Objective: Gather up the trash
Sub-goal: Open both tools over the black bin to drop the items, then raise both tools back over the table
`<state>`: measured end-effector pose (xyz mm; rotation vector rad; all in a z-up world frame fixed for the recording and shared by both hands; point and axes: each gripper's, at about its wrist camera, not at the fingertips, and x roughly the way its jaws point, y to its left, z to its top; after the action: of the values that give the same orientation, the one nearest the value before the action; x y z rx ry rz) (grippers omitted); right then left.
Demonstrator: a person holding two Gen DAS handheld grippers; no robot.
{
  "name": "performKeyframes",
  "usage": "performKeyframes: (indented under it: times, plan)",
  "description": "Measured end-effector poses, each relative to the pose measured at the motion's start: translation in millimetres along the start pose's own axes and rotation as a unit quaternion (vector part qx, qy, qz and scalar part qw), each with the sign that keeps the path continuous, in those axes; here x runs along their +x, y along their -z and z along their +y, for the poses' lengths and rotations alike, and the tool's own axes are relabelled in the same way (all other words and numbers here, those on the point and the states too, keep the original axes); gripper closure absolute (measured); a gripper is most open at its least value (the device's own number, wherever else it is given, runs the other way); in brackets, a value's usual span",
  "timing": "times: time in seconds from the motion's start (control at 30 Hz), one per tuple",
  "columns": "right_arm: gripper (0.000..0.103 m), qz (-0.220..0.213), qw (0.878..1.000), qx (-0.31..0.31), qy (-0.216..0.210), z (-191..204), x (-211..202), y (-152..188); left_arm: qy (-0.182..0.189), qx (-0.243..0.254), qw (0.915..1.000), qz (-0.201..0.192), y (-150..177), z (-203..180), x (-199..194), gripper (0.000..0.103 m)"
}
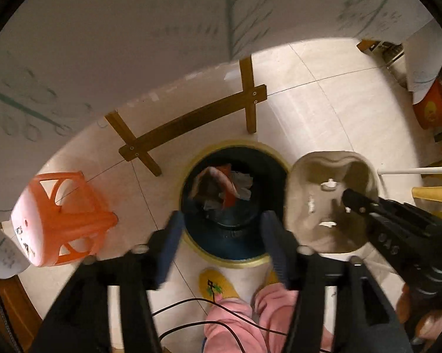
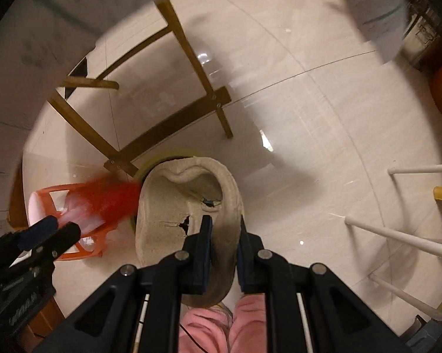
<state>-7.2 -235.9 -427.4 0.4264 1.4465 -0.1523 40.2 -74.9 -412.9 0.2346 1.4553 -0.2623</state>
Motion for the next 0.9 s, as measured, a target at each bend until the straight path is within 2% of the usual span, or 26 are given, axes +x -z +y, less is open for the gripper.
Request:
performKeyframes:
  times: [0.03, 0.07, 0.2, 0.27, 0.37, 0.43, 0.5, 0.67, 0.9]
  plan:
    - [0.089, 0.002, 1.000, -0.002, -0.001, 4, 9, 1, -0.001, 0.002, 1.0000, 0.001, 1, 2, 5, 0.029]
    - [0.089, 0.005, 1.000, -0.005, -0.004, 8, 19, 0, -0.005, 0.006, 1.0000, 0.002, 2, 2, 10, 0.024]
    - [0.088, 0.018, 0.999, -0.014, -0.023, 23, 46, 3, -0.016, 0.017, 0.9997, -0.005, 8, 9, 14, 0.017]
    - [0.085, 0.024, 0.999, -0.008, -0.031, 27, 52, 2, -0.021, 0.021, 0.9995, -0.011, 11, 13, 13, 0.009]
    - [0.068, 0.020, 0.999, 0.002, -0.046, 30, 51, 5, -0.029, 0.020, 0.9992, -0.017, 9, 26, 8, 0.003]
    - [0.051, 0.013, 0.998, 0.008, -0.056, 31, 47, 6, -0.033, 0.017, 0.9990, -0.023, 10, 31, 2, 0.002]
    - [0.047, 0.009, 0.998, 0.011, -0.062, 31, 38, 8, -0.033, 0.014, 0.9989, -0.030, 12, 33, -7, 0.002]
    - [0.047, -0.004, 0.998, 0.014, -0.064, 32, 12, 9, -0.027, 0.012, 0.9985, -0.046, 17, 33, -42, 0.002]
    - [0.047, -0.030, 0.997, 0.005, -0.077, 33, -57, 10, -0.013, -0.002, 0.9970, -0.077, 25, 33, -125, 0.002]
